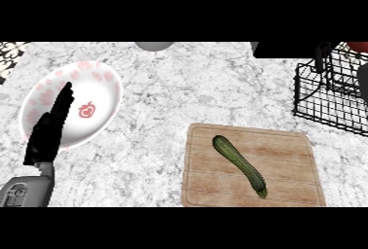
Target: Pick the bell pepper from the cutting board and place it in the tiered basket
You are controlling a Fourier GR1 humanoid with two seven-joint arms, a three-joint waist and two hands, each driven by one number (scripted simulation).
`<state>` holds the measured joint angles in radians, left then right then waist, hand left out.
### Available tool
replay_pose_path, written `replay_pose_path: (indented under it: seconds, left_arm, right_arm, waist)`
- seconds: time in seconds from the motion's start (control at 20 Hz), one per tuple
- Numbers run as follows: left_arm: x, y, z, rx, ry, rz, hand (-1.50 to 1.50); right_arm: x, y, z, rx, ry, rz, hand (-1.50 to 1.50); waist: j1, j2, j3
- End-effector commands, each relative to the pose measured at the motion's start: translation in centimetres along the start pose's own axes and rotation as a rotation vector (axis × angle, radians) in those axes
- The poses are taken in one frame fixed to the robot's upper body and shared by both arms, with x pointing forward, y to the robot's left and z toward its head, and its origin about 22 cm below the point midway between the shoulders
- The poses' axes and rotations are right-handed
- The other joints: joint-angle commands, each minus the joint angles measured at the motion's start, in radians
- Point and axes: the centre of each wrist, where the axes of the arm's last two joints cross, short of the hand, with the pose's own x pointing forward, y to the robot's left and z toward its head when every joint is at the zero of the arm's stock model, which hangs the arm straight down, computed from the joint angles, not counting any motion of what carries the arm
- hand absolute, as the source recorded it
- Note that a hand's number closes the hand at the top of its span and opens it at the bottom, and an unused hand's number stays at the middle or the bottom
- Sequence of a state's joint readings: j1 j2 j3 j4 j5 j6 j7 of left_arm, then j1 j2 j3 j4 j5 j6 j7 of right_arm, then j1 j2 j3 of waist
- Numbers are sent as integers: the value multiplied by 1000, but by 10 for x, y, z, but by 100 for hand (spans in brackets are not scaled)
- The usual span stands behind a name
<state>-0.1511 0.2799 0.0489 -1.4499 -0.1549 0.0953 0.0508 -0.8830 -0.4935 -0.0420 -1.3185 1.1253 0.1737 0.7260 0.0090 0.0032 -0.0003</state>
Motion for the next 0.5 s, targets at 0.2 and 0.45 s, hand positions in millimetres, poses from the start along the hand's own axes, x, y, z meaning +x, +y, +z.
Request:
replay_pose_path:
  seconds: [0.2,0.45]
  left_arm:
    - [9,6,-12,-10,19,-5,0]
    - [6,1,-10,16,1,14,0]
  right_arm:
    - [-62,10,-28,1,4,121,150]
    - [-85,9,-45,88,-44,72,150]
  waist:
    - [-11,-3,0]
    - [-8,-2,0]
